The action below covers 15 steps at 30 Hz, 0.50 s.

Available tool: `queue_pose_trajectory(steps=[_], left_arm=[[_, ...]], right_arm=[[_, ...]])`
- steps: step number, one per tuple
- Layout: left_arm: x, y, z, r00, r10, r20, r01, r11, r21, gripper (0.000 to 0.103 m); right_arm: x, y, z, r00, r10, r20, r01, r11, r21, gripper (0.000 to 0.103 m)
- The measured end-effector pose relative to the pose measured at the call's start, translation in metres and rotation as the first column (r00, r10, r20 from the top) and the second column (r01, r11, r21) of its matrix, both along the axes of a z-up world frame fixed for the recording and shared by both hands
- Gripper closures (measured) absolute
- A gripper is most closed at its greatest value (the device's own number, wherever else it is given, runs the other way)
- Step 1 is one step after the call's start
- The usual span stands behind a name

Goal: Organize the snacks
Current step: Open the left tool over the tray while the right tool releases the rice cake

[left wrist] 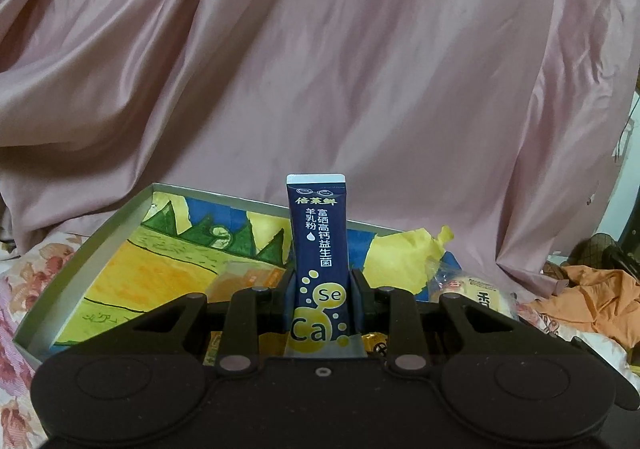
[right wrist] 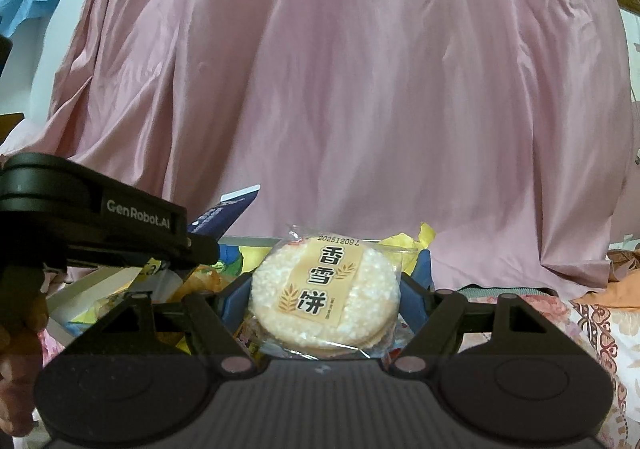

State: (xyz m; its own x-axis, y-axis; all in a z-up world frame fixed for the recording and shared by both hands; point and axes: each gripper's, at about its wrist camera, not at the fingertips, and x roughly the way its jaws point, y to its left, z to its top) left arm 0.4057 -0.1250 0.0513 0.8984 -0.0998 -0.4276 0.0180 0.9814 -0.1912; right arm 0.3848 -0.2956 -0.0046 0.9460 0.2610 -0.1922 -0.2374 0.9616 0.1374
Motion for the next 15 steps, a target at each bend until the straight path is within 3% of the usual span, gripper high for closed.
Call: queue_pose_trajectory(steps=[13, 15], left_arm=[[0.003, -0.0008, -0.0025, 0.999, 0.032, -0.009, -0.032, 0.999, 0.003, 0.069], [0.0012, 0.0006, -0.0033, 0.999, 0.043, -0.004, -0.043, 0.999, -0.006, 0.056]], right_arm=[[0.0044, -0.0028, 0.0009, 0.999, 0.015, -0.039, -0.014, 1.0, 0.022, 0.02], [0.0079, -0.0037, -0.002, 0.998, 0.021, -0.066, -0.02, 0.999, 0.027, 0.016]])
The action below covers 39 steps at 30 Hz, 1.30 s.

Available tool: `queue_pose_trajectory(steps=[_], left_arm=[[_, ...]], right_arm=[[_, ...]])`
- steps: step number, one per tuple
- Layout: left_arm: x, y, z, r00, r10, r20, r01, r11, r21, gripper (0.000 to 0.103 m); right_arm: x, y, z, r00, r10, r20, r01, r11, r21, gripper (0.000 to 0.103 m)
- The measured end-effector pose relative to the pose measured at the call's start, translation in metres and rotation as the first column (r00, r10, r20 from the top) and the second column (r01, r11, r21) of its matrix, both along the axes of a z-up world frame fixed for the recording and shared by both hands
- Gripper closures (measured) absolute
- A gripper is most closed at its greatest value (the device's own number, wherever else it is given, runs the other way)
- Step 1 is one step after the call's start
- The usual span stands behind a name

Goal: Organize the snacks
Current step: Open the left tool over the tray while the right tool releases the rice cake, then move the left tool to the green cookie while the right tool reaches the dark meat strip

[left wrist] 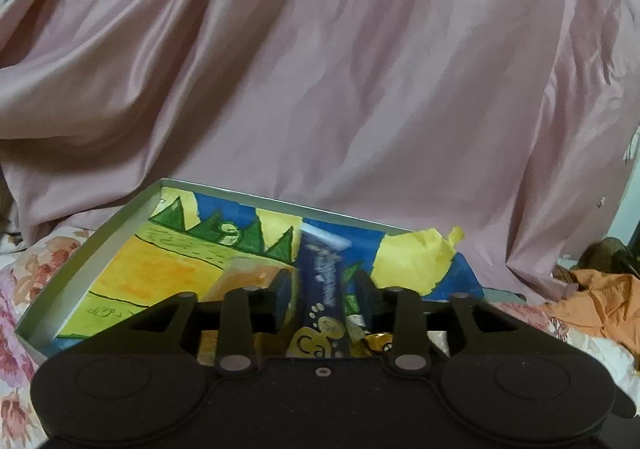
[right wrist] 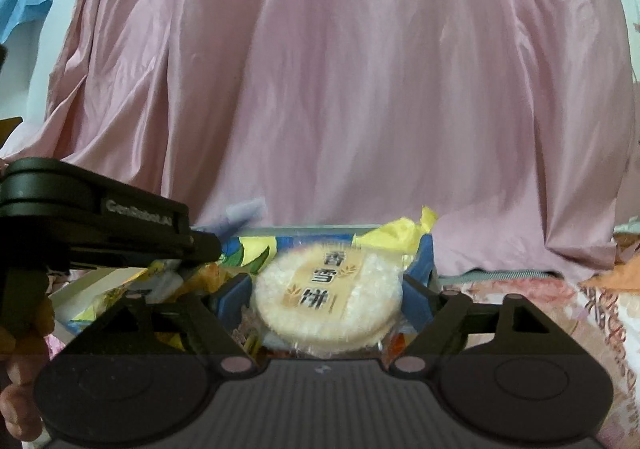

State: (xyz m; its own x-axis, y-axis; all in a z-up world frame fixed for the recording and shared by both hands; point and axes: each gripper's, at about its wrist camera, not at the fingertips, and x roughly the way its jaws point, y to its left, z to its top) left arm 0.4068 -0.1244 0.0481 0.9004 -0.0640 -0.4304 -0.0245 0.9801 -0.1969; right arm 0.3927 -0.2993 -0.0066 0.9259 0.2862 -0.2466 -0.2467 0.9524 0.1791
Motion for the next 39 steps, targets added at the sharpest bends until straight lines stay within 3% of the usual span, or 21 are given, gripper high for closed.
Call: queue_pose_trajectory(steps=[4, 6, 12, 17, 29, 39], left_arm=[[-0.007, 0.003, 0.001, 1.0, 0.016, 0.016, -0.015, 1.0, -0.015, 0.048], [-0.011, 0.006, 0.002, 0.999, 0.027, 0.029, -0.026, 0.999, -0.024, 0.036], [-0.031, 0.014, 0.011, 0.996, 0.054, 0.071, -0.051, 0.997, -0.053, 0.013], [-0.052, 0.025, 0.021, 0.99, 0.085, 0.115, -0.077, 0.995, -0.07, 0.003], [-0.112, 0.052, 0.037, 0.97, 0.165, 0.177, -0.16, 0.986, -0.041, 0.001], [-0.176, 0.085, 0.028, 0.967, 0.205, 0.153, -0.202, 0.979, -0.037, 0.001]], right_arm=[[0.002, -0.001, -0.003, 1.0, -0.004, -0.019, 0.004, 1.0, 0.011, 0.01], [0.001, -0.001, -0.003, 1.0, -0.003, -0.017, 0.004, 1.0, 0.013, 0.007], [-0.005, -0.001, -0.001, 1.0, -0.016, -0.007, 0.016, 1.0, 0.014, 0.001], [-0.016, -0.003, 0.006, 0.999, -0.034, 0.029, 0.034, 0.999, 0.028, 0.0], [-0.07, 0.004, 0.025, 0.99, -0.029, 0.139, 0.026, 0.999, 0.02, 0.0], [-0.139, 0.029, 0.034, 0.98, 0.029, 0.199, -0.021, 0.999, -0.039, 0.0]])
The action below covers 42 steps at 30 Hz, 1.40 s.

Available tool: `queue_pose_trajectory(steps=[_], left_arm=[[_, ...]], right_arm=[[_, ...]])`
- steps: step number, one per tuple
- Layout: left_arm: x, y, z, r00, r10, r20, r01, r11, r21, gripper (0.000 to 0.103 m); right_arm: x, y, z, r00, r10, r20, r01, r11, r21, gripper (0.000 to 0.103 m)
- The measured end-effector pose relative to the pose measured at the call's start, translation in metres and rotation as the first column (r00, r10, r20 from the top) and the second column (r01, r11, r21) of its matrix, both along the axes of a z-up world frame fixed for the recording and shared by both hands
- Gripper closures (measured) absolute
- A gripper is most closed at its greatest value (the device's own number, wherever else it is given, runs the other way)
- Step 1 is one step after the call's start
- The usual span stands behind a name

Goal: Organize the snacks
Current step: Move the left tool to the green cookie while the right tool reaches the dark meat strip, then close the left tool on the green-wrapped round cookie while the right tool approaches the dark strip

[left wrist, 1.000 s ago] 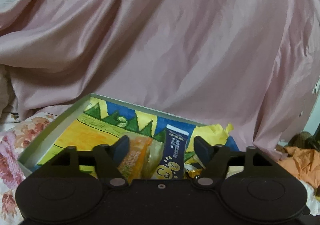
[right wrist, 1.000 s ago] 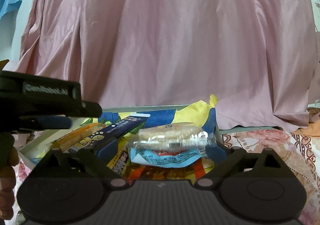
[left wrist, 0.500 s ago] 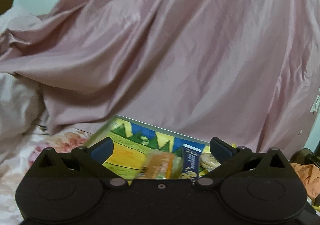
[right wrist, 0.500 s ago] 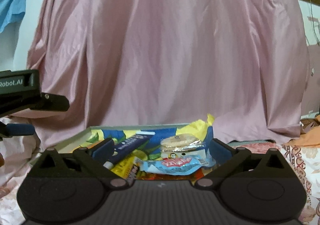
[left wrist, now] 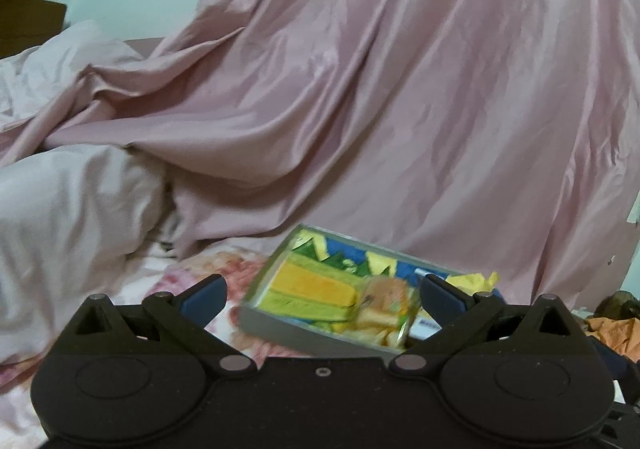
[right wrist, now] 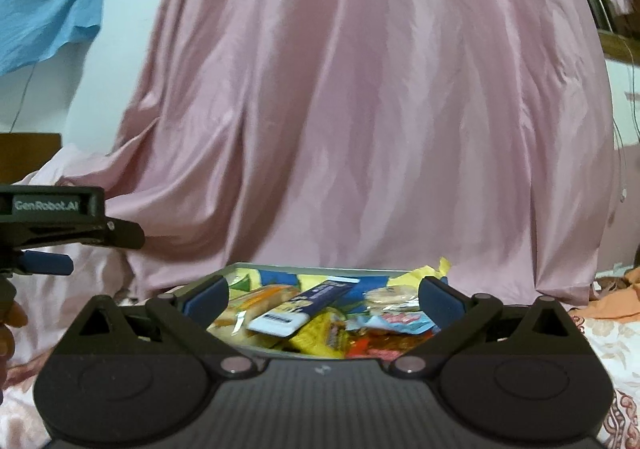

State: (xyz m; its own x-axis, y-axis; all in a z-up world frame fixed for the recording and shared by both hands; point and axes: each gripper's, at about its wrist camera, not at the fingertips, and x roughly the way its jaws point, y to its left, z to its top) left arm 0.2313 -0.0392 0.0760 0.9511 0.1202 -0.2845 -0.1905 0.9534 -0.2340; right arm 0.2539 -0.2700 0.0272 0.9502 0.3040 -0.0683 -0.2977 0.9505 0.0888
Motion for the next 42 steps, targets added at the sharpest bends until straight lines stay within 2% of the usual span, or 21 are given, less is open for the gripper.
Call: queue_pose_trajectory(steps=[6, 11, 18, 22, 31, 36, 42], left_arm=[[-0.033, 0.024, -0.015, 0.999, 0.03, -0.036, -0.03, 0.999, -0.019, 0.001], [-0.059, 0.04, -0.033, 0.996, 0.043, -0.081, -0.043, 0.999, 0.0, 0.001], [-0.081, 0.06, -0.062, 0.978, 0.067, -0.199, -0.059, 0.997, 0.045, 0.001], [-0.087, 0.071, -0.079, 0.966, 0.075, -0.247, -0.066, 0.997, 0.046, 0.001], [-0.088, 0.088, -0.103, 0.949, 0.081, -0.304, -0.07, 0.996, 0.046, 0.001], [-0.092, 0.088, -0.108, 0.952, 0.07, -0.297, -0.051, 0.996, 0.073, 0.001], [-0.091, 0.087, -0.112, 0.95, 0.04, -0.309, -0.01, 0.995, 0.096, 0.001]], right_arm=[[-0.039, 0.019, -0.008, 0.997, 0.039, -0.067, -0.042, 0.998, -0.043, 0.0], [-0.068, 0.035, -0.017, 0.988, 0.063, -0.139, -0.074, 0.994, -0.075, 0.0], [-0.091, 0.052, -0.036, 0.965, 0.08, -0.251, -0.11, 0.988, -0.108, 0.0], [-0.09, 0.06, -0.046, 0.95, 0.083, -0.302, -0.126, 0.984, -0.126, 0.0], [-0.069, 0.071, -0.068, 0.891, 0.098, -0.443, -0.159, 0.982, -0.104, 0.0], [-0.063, 0.081, -0.073, 0.875, 0.103, -0.474, -0.177, 0.978, -0.114, 0.0], [-0.059, 0.09, -0.078, 0.87, 0.105, -0.483, -0.196, 0.97, -0.142, 0.0]])
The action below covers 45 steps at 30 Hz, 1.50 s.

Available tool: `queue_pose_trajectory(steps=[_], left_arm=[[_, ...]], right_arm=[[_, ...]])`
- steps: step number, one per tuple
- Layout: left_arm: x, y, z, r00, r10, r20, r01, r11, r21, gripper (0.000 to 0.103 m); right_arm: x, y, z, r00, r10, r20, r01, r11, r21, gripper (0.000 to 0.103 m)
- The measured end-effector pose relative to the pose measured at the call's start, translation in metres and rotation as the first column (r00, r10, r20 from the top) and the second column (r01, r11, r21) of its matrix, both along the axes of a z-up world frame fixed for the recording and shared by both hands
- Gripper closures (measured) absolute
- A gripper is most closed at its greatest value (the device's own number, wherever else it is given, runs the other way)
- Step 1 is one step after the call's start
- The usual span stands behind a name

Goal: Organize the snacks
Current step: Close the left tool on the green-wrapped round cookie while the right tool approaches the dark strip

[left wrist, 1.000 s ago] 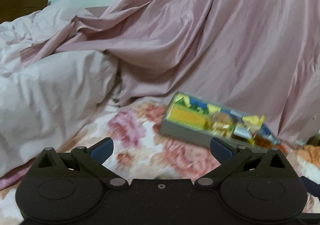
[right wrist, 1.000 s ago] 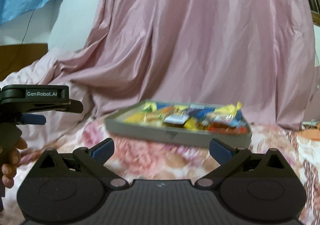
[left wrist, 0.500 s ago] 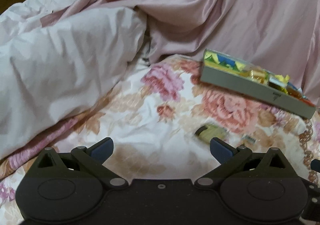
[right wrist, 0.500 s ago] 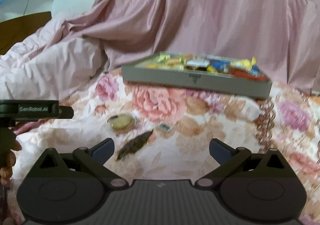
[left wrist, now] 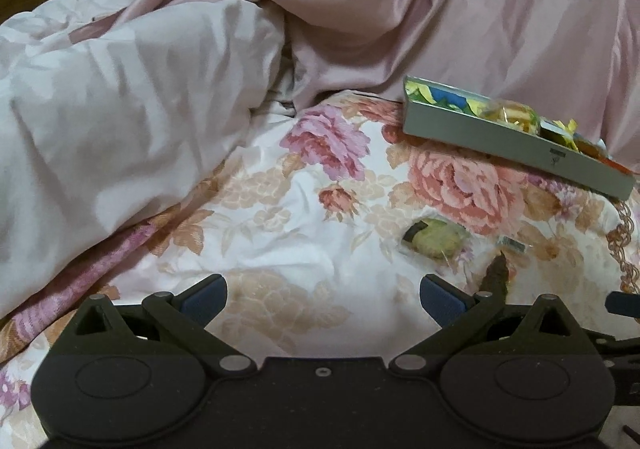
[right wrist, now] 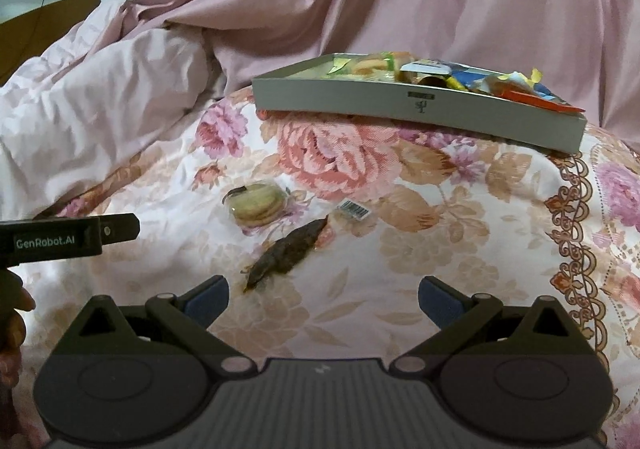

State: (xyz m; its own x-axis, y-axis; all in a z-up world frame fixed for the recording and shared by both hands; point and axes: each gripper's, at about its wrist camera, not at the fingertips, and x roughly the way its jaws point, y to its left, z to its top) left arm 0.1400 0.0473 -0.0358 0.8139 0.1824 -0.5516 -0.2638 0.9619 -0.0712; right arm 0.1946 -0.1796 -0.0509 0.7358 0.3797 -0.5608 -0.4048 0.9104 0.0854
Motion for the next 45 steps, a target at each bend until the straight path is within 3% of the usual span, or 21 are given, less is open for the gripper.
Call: queue_pose_trajectory(steps=[9, 19, 27, 37, 45], left_arm=[[0.01, 0.001, -0.002, 1.0, -0.02, -0.007, 0.02, 1.0, -0.005, 0.001], [0.032, 0.0, -0.006, 0.996, -0.084, -0.009, 0.084, 0.996, -0.002, 0.001], [0.079, -0.01, -0.007, 0.968, -0.247, -0.033, 0.248, 0.969, 0.01, 0.001], [0.129, -0.032, -0.014, 0.911, -0.403, -0.091, 0.411, 0.907, 0.097, 0.001], [0.14, -0.026, -0.024, 0.913, -0.388, -0.126, 0.399, 0.914, 0.074, 0.001]], right_arm=[[0.007, 0.005, -0.007, 1.0, -0.001, -0.013, 0.0, 1.0, -0.027, 0.0], [0.02, 0.019, -0.011, 0.999, 0.019, 0.031, -0.017, 0.998, -0.054, 0.0], [0.026, 0.038, -0.017, 0.994, 0.068, 0.088, -0.059, 0.993, -0.101, 0.0], [0.038, 0.058, -0.027, 0.994, 0.068, 0.082, -0.056, 0.988, -0.142, 0.0], [0.038, 0.06, -0.028, 0.997, 0.037, 0.072, -0.026, 0.988, -0.15, 0.0]])
